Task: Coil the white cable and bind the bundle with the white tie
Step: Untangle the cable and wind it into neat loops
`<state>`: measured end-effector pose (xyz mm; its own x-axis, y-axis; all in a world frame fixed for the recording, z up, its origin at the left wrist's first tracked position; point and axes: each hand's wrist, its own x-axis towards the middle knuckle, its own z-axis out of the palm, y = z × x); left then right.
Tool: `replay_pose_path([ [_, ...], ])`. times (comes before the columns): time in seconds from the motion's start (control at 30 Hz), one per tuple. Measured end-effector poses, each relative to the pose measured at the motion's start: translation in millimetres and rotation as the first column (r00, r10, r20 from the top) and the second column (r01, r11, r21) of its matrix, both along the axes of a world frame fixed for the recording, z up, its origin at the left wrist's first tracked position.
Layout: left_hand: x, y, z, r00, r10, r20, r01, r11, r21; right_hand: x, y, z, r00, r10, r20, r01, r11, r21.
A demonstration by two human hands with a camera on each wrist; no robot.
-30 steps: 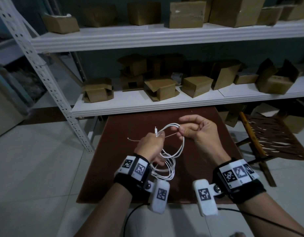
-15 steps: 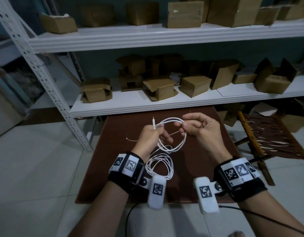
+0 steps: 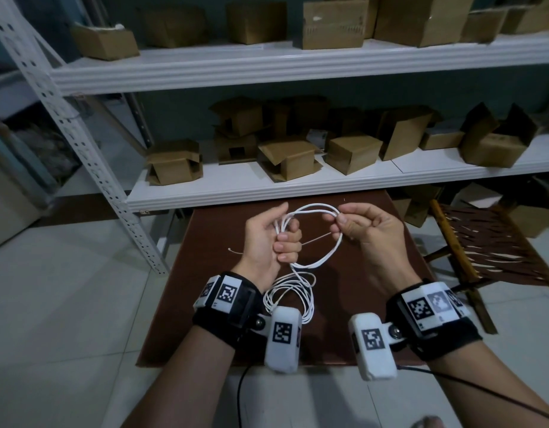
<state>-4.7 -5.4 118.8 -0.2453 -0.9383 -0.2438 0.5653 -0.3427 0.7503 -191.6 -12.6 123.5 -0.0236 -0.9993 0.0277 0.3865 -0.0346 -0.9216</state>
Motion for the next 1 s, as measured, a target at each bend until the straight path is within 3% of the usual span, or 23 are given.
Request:
replay_pose_path([
  [0.23,0,8,2,0.996,-0.004,-0.086,-0.005,0.994,-0.105,-2,-1,1,1.000,-0.020,0.006,0.020,1.000,0.014],
  [0.37,-2,5,-3,0.993,0.030,-0.111,-0.040,0.996,-0.081,-2,-2,0,1.000,-0.019,-0.004,0.019,1.000,0.016],
  [0.53,-7,0,-6,0.994,0.075,0.081,-0.069,0.995,-0.078,-2,-1,1,1.000,-0.016,0.000,0.016,1.000,0.008],
  [0.67,-8,-1,-6,0.984,0.127,0.126,-0.112,0.986,-0.123,1,0,1,1.000,0.007,0.000,-0.007,1.000,-0.022],
  [0.83,-14,-1,-4,0.942,0.306,0.138,-0.282,0.945,-0.166,9,2,-2,0.998,0.057,-0.031,-0.058,0.997,-0.045],
  [1.0,-15,-4,-5,0.882,0.467,0.065,-0.452,0.876,-0.167,25,5,-11,0.981,0.124,-0.147,-0.115,0.991,0.074],
])
